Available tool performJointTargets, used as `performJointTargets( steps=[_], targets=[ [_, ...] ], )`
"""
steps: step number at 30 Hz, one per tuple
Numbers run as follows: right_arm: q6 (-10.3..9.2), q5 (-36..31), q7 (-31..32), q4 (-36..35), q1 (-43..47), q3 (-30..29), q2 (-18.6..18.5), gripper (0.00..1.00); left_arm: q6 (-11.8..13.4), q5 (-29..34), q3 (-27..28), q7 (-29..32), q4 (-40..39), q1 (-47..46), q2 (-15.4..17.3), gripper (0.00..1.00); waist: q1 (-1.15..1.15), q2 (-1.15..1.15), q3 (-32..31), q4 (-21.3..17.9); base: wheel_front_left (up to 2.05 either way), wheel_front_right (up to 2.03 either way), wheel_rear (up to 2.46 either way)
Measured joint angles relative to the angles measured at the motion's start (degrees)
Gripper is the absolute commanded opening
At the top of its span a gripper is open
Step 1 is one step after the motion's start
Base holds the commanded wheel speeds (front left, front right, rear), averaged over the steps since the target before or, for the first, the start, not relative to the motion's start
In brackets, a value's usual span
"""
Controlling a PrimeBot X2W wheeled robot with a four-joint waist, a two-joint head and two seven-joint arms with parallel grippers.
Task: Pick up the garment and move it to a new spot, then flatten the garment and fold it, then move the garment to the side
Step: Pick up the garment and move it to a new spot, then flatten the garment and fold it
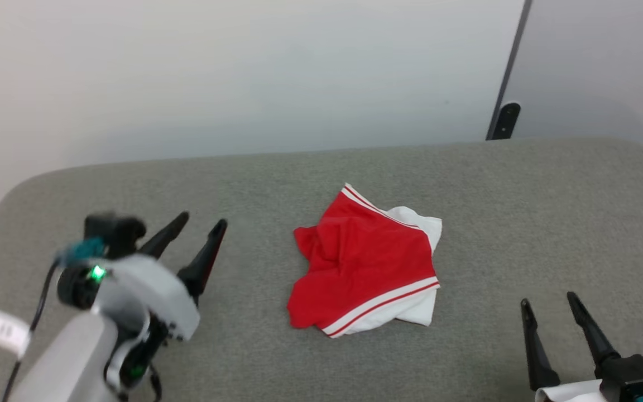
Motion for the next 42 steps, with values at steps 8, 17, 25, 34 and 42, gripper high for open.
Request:
performJointTargets(
  steps=[8,17,25,34,42],
  targets=[
    [0.0,0.33,0.0,-0.07,1.23,2.38,0.0,1.0,3.83,3.37,2.89,-15.01,-5.65,12.49,0.54,1.0,0.0,0.0,-1.43,2.77,0.0,0.0,0.0],
    [0.0,1.09,0.0,-0.3,1.66,3.1,0.02,1.0,6.59,9.65,10.45,-18.01,-11.21,21.55,-2.11,1.0,0.0,0.0,-2.84,5.59,0.0,0.0,0.0],
    [0.0,2.21,0.0,0.07,3.71,3.31,0.01,1.0,4.97,15.8,18.64,-18.01,-13.38,29.14,-8.37,1.0,0.0,0.0,-4.53,7.61,0.0,0.0,0.0],
    [0.0,2.76,0.0,-0.35,4.15,4.02,0.02,1.0,1.88,20.38,23.57,-18.01,-12.72,31.99,-14.41,1.0,0.0,0.0,-5.59,9.93,0.0,0.0,0.0],
    [0.0,2.66,0.0,-0.26,3.72,4.25,0.03,1.0,-0.12,22.61,26.3,-18.01,-12.13,32.17,-16.89,1.0,0.0,0.0,-5.36,9.51,0.0,0.0,0.0]
  ],
)
